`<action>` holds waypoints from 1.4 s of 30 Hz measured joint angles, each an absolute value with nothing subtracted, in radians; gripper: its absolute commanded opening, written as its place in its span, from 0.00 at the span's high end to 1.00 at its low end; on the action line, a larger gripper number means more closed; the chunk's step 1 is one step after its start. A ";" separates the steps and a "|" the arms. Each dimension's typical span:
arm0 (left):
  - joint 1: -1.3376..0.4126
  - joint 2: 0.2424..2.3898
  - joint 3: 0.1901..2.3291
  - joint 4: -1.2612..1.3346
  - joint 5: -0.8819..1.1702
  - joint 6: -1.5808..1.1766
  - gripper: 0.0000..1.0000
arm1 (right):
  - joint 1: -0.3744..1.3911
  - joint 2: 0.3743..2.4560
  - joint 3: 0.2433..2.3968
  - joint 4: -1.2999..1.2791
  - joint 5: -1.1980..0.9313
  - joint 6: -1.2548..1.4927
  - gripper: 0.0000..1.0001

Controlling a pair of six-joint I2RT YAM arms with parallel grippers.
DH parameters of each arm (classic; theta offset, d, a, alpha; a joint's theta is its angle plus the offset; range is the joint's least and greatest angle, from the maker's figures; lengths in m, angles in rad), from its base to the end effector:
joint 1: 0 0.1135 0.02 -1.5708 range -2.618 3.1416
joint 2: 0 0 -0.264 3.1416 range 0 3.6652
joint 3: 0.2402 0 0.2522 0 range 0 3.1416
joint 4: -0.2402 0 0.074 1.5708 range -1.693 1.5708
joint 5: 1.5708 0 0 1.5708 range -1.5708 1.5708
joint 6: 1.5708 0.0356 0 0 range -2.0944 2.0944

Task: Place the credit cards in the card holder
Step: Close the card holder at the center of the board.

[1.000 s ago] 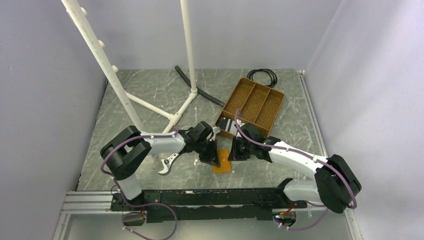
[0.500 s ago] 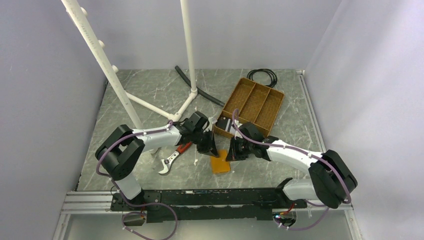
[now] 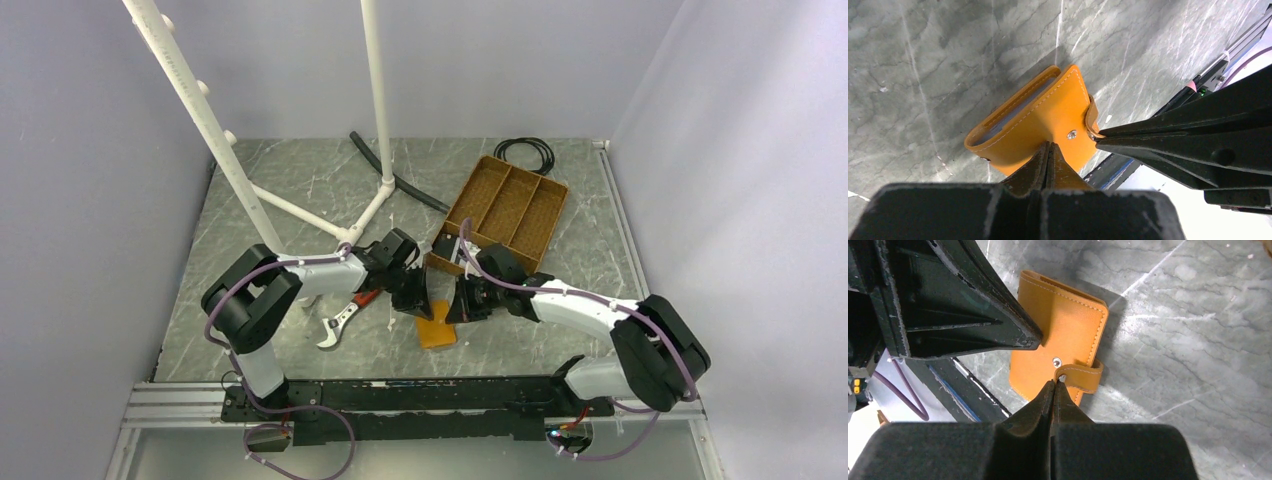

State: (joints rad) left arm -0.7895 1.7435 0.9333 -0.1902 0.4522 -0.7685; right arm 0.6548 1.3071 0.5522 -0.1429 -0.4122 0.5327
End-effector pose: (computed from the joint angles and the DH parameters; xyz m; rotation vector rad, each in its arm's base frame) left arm 0.2248 -0.2488 0.1482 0.2228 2.8563 -1.0567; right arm 0.1794 0.1557 0.1609 -0.3538 2.6233 0.9741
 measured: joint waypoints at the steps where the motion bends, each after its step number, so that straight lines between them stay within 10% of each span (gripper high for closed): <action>1: -0.790 1.744 0.931 -0.185 0.452 -0.769 1.00 | 0.654 1.314 0.548 -0.130 -0.422 0.529 1.00; 42: -0.802 1.725 0.883 -0.101 0.447 -0.780 1.00 | 0.562 1.532 0.577 -0.022 -0.657 0.616 1.00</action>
